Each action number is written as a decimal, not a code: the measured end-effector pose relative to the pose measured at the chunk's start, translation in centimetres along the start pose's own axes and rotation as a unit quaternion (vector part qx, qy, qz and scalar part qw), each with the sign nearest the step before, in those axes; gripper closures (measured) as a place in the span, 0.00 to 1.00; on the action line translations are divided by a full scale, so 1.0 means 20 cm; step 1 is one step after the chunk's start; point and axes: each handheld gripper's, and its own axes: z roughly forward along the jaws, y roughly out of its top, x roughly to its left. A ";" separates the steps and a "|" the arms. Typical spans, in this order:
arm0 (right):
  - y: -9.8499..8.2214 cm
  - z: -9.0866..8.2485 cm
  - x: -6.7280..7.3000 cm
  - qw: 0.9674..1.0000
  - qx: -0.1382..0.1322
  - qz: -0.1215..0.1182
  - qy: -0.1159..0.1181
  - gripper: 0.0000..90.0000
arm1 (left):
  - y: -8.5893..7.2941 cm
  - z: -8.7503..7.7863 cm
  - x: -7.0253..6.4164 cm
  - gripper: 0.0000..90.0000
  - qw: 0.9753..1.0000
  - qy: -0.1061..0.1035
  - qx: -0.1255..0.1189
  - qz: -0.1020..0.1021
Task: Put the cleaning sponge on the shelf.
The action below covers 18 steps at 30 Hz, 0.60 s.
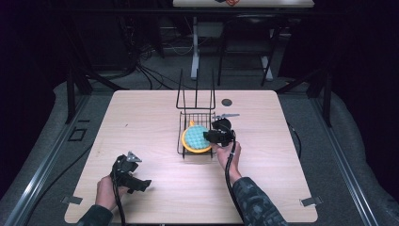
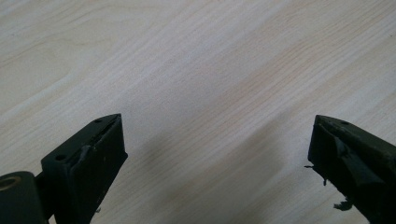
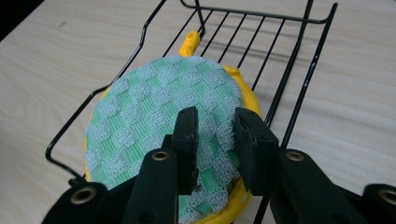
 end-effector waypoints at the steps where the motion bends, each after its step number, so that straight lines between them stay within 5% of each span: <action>1: 0.00 0.00 0.00 1.000 0.000 -0.003 -0.002 0.76 | 0.00 0.00 0.00 0.04 1.000 0.001 0.001 0.000; 10: -0.02 -0.07 0.01 1.000 -0.003 -0.017 0.003 0.49 | 0.00 -0.01 0.00 0.04 1.000 0.002 0.001 0.003; 13: -0.03 -0.07 0.04 0.999 0.014 -0.042 0.012 0.39 | 0.00 -0.01 0.00 0.04 1.000 0.004 0.002 0.003; 18: -0.04 -0.03 0.11 0.997 0.031 -0.067 -0.005 0.38 | 0.00 0.00 -0.01 0.04 1.000 0.003 0.003 0.004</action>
